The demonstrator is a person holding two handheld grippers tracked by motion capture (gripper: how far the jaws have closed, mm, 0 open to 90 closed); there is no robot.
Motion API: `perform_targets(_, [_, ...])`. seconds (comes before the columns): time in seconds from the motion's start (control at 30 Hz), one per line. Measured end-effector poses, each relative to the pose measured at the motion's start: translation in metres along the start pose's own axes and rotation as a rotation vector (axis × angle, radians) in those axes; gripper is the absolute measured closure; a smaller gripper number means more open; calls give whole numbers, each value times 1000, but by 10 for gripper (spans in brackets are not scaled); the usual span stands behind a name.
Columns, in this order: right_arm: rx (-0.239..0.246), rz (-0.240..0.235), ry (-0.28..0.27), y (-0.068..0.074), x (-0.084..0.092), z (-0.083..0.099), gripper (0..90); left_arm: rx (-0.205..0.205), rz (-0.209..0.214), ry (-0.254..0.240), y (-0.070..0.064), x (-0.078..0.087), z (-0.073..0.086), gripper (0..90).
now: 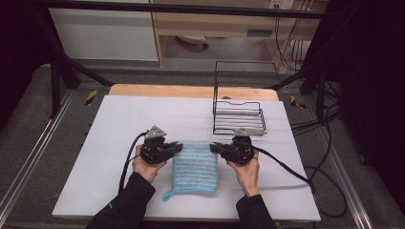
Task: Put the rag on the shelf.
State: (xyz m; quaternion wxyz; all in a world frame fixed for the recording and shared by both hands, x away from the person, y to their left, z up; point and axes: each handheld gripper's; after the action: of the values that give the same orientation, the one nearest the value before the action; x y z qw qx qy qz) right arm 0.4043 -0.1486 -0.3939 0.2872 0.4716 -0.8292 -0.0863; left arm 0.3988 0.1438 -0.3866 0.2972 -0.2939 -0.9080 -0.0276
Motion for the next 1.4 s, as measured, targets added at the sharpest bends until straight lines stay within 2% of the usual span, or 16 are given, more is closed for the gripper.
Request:
perform_targets(0.07, [29, 8, -16, 5, 4, -4, 813, -10, -11, -30, -2, 7, -3, 794])
perform_targets(0.67, [129, 11, -138, 28, 30, -21, 813, -26, -4, -163, -18, 35, -22, 794])
perform_targets(0.97, [184, 28, -205, 40, 43, -30, 814, -39, -16, -239, -25, 45, -31, 795])
perform_targets(1.23, [205, 42, -245, 46, 53, -37, 816, -59, -6, -280, -32, 50, -41, 795])
perform_targets(1.4, [225, 58, -287, 50, 62, -43, 818, -53, 1, -304, -36, 51, -51, 796])
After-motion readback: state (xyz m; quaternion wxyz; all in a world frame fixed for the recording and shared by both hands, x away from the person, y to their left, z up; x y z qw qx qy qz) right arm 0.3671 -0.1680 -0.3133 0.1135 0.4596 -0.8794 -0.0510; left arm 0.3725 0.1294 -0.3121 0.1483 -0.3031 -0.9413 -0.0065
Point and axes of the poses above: each handheld gripper's, and its own axes: x roughly backward along the jaws, z roughly out of its underside, y roughly to its left, and after that the axes turned 9 degrees about -z, right-handed
